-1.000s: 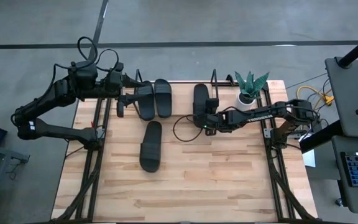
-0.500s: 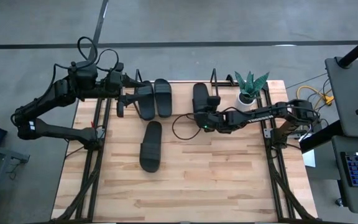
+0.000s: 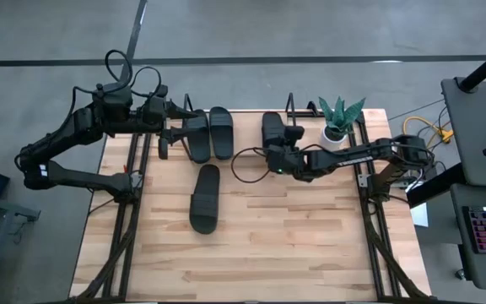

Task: Pick and place slides into the shelf
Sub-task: Put the right black slide on the shelf

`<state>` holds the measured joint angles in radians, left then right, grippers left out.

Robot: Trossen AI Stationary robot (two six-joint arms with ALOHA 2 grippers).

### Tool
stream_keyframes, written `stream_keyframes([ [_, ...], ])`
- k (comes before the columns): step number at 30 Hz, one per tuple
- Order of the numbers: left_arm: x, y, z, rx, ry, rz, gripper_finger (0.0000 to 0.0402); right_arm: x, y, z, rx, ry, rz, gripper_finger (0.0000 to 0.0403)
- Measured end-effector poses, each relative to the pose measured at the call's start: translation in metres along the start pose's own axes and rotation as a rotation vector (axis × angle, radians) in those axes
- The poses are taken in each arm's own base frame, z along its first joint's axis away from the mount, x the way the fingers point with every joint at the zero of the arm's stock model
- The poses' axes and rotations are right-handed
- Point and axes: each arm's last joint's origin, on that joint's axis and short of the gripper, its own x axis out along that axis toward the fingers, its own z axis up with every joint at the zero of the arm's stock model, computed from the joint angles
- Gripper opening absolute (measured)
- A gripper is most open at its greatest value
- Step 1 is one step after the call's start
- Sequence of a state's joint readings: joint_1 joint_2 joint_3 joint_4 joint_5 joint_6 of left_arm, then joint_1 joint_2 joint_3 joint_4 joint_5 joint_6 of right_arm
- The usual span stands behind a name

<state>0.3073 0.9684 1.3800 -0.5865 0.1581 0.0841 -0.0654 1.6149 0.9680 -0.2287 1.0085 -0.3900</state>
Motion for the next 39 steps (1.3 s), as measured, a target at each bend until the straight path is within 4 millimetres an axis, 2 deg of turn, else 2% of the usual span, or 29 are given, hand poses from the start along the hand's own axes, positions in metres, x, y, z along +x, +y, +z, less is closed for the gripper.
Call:
stream_keyframes([
  [10, 0.004, 0.001, -0.001, -0.002, 0.010, -0.001, 0.0180, 0.008, 0.007, 0.005, 0.049, -0.009, -0.051, 0.0011],
  [19, 0.005, 0.001, -0.001, -0.003, 0.014, -0.001, 0.0180, 0.018, 0.018, -0.002, 0.029, 0.033, -0.041, 0.0011],
  [23, 0.003, 0.000, -0.001, -0.003, 0.014, -0.001, 0.0180, 0.018, 0.021, -0.007, -0.003, 0.052, 0.005, 0.0011],
  [28, 0.002, 0.000, -0.001, -0.003, 0.013, -0.003, 0.0180, 0.020, 0.026, -0.013, 0.049, 0.058, 0.169, 0.0012],
  [33, 0.003, 0.000, -0.001, -0.003, 0.014, -0.004, 0.0180, 0.018, 0.026, -0.018, 0.098, 0.096, 0.227, 0.0032],
  [39, 0.003, 0.000, -0.001, -0.004, 0.016, -0.007, 0.0180, 0.014, 0.020, -0.019, 0.113, 0.091, 0.250, 0.0073],
])
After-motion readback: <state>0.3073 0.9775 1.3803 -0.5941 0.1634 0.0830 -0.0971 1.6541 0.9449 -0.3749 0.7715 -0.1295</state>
